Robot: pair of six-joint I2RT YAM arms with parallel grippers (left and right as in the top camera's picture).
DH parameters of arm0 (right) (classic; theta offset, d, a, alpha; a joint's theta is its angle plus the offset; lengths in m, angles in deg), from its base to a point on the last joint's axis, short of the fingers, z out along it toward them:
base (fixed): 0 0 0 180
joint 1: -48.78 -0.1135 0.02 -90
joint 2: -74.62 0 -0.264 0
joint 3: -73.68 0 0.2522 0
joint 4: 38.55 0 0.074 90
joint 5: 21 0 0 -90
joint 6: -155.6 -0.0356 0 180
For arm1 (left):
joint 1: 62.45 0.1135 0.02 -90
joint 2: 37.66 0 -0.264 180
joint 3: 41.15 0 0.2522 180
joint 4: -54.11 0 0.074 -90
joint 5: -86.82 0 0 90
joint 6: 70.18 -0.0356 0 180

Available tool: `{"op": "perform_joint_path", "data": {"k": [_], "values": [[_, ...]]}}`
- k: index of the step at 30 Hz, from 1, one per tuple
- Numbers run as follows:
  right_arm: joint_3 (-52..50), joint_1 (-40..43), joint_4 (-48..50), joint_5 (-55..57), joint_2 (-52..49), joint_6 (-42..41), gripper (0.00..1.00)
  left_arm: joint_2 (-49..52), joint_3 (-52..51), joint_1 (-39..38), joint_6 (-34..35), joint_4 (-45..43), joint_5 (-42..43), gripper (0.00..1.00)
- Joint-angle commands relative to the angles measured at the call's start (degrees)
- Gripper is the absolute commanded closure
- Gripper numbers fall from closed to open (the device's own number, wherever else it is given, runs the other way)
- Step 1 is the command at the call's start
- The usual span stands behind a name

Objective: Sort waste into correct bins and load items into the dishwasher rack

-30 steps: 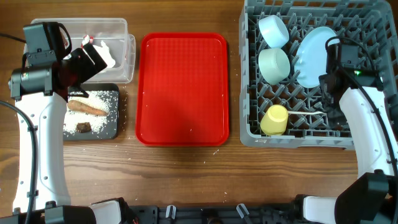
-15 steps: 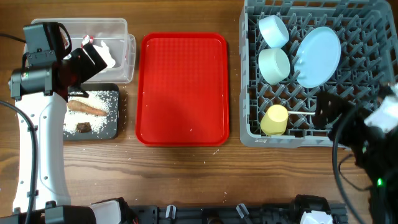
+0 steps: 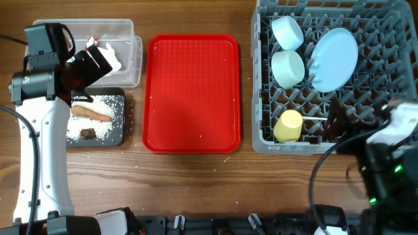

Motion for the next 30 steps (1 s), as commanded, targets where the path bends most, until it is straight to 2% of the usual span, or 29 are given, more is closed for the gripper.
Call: {"op": "perform_joint_path", "data": {"k": [1,6,12,18,30], "values": [[-15.54,-1.44,10.64,-0.63,10.91,0.28,0.00,0.15,0.68,0.15,0.33,-0.20,-0.57,0.00],[-34.45,-4.68,25.90,-0.66,22.36,-0.31,0.00,0.15,0.68,0.15,0.33,-0.20,-0.57,0.00],[-45.07,-7.74,35.21,1.81,26.99,-1.29,0.00,0.15,0.68,0.15,0.33,-0.20,-0.57,0.00],[-49.05,-8.87,35.98,3.87,27.02,-1.29,0.00,0.15,0.68,0.13,0.33,-0.20,-0.57,0.00],[-49.00,-9.18,34.97,4.09,26.95,-1.22,0.00,0.15,0.68,0.15,0.33,-0.20,-0.57,0.00]]}}
